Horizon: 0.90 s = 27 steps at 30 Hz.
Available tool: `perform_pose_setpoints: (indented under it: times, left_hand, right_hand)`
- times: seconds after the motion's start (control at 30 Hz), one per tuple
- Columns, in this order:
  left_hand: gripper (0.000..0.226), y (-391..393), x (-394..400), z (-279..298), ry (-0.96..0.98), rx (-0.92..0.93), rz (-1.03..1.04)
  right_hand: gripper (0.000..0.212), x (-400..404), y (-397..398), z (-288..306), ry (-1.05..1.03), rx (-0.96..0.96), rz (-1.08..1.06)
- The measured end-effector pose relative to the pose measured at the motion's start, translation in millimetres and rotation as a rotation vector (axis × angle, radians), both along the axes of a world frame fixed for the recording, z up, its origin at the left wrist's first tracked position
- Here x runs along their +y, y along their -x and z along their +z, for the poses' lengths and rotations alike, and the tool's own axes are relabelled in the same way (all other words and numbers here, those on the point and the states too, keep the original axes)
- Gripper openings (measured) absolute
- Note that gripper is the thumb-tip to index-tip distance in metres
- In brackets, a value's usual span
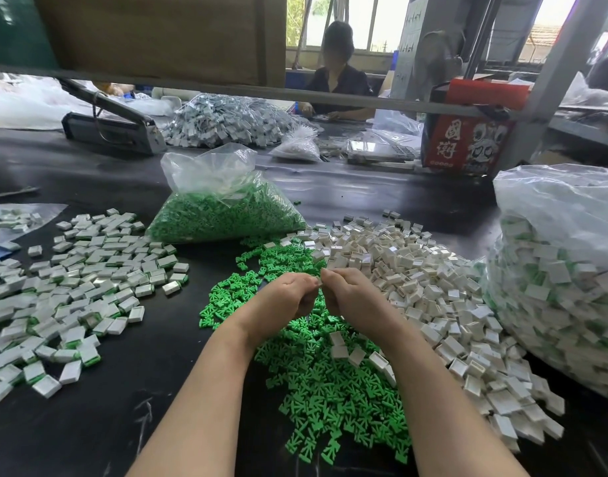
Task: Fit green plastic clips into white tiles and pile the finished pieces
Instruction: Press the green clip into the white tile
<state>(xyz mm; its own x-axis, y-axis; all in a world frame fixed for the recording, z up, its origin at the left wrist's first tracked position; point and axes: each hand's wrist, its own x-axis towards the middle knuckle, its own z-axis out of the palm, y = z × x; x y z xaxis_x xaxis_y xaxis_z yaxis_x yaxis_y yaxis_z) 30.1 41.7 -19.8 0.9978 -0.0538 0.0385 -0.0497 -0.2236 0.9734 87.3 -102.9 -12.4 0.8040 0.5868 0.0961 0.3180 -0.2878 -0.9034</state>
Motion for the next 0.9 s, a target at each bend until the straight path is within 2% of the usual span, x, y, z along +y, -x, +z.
perform_pose_setpoints:
  times: [0.13, 0.33, 0.5, 0.7, 0.9]
  left_hand:
    - [0.027, 1, 1, 0, -0.006, 0.009, -0.035]
    - [0.037, 2, 6, -1, 0.02, 0.046, -0.111]
    - [0.039, 1, 4, -2, 0.069, 0.076, -0.11]
    - [0.033, 2, -5, 0, 0.045, 0.06, -0.053]
    - [0.038, 3, -10, 2, 0.082, 0.082, -0.062]
  right_hand:
    - [0.042, 1, 0, -4, -0.024, 0.004, 0.013]
    - [0.039, 4, 4, -7, -0.075, 0.029, -0.003]
    - [0.056, 8, 5, -11, 0.066, -0.102, -0.064]
    - [0.059, 10, 7, -11, 0.097, -0.171, -0.107]
    - [0.057, 11, 9, -10, 0.144, -0.188, -0.156]
